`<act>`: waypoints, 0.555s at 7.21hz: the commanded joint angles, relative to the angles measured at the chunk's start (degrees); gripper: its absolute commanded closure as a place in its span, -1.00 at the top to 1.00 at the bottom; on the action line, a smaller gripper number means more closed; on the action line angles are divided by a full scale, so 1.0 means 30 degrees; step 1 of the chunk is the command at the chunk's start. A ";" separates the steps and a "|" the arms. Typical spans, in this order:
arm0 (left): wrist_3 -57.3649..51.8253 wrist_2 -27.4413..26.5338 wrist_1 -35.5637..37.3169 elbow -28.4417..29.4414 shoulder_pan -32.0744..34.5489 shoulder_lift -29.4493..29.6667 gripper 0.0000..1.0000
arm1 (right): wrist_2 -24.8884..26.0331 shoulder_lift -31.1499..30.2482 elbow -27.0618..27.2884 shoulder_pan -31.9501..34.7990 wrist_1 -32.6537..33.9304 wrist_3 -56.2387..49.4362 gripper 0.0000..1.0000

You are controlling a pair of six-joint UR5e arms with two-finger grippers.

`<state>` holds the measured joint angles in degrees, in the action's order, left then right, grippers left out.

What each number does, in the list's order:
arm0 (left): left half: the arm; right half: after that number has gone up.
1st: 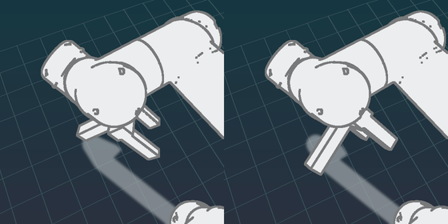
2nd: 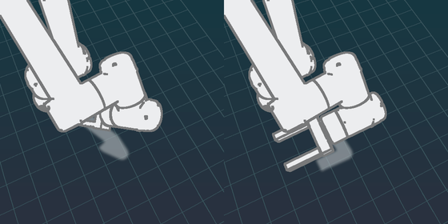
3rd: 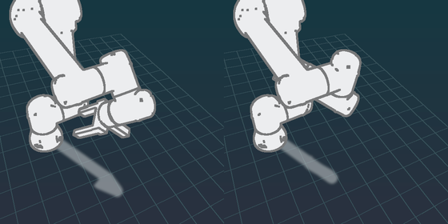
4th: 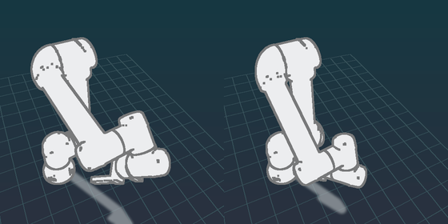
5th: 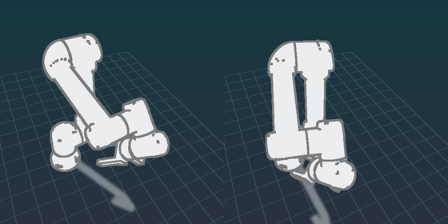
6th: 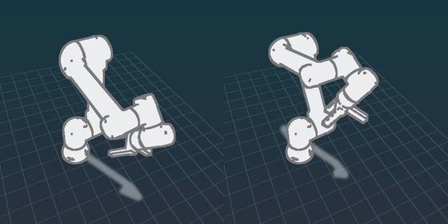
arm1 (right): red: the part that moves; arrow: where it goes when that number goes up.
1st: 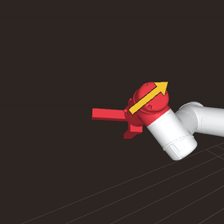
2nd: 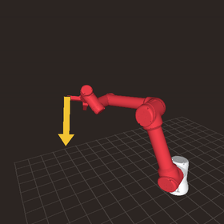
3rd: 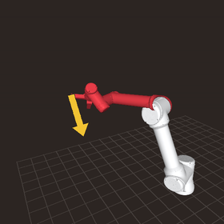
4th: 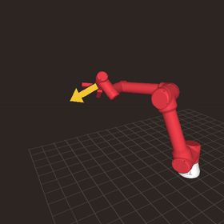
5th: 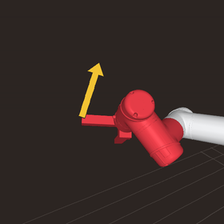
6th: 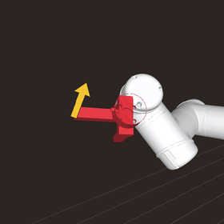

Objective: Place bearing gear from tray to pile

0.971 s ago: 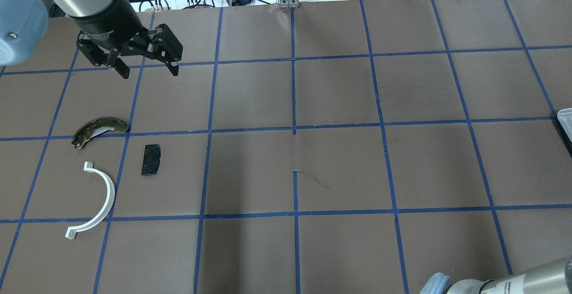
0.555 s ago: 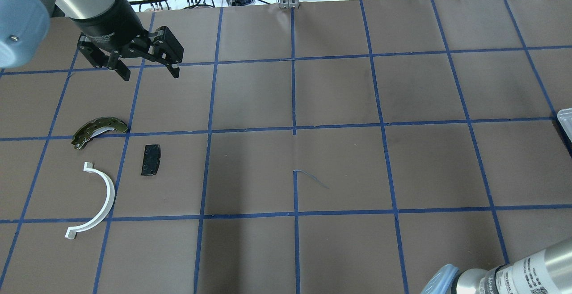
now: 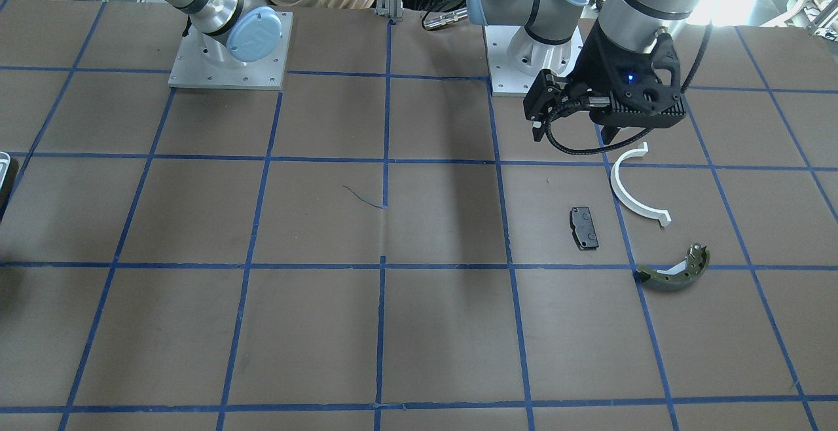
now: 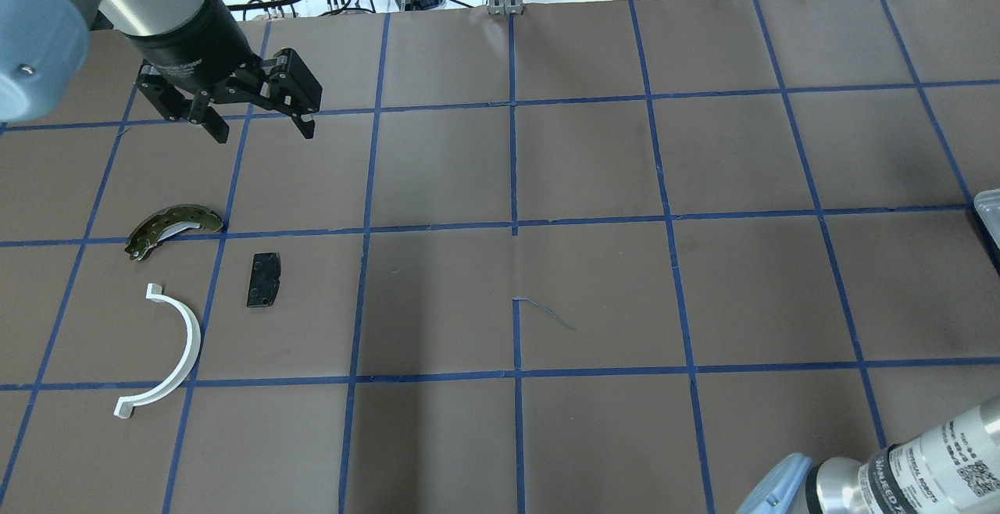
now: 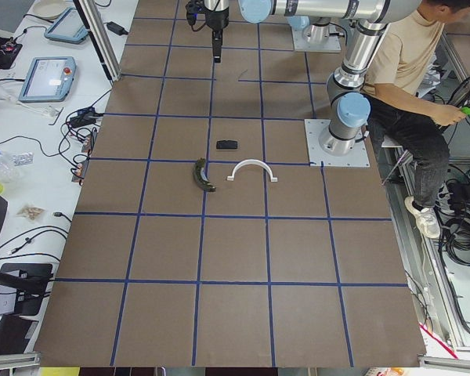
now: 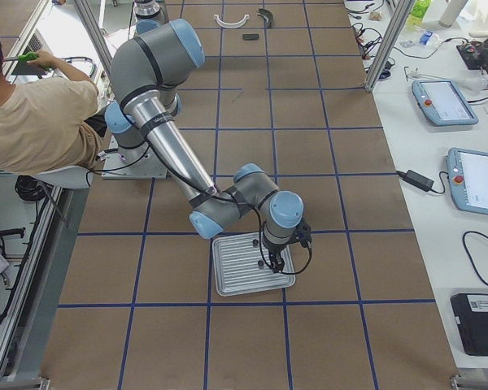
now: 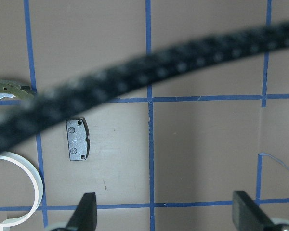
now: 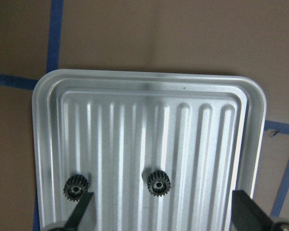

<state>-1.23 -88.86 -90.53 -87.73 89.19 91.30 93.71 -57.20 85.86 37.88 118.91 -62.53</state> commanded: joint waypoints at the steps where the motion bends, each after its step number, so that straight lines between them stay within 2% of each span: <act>1: 0.0000 0.0001 0.0000 -0.0024 0.0006 0.0063 1.00 | 0.0081 0.0374 0.0526 -0.0116 0.0265 0.0013 1.00; 2: 0.0000 0.0001 0.0000 -0.0024 0.0006 0.0151 1.00 | 0.0080 0.0434 0.0734 -0.0116 0.1253 0.0013 1.00; 4: 0.0029 0.0030 0.0029 0.0005 0.0006 0.0181 1.00 | 0.0080 0.0727 0.0940 -0.0145 0.1321 -0.0016 0.85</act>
<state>-1.21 -88.84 -90.47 -87.75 89.21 91.74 93.95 -55.45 88.30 37.51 122.42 -62.55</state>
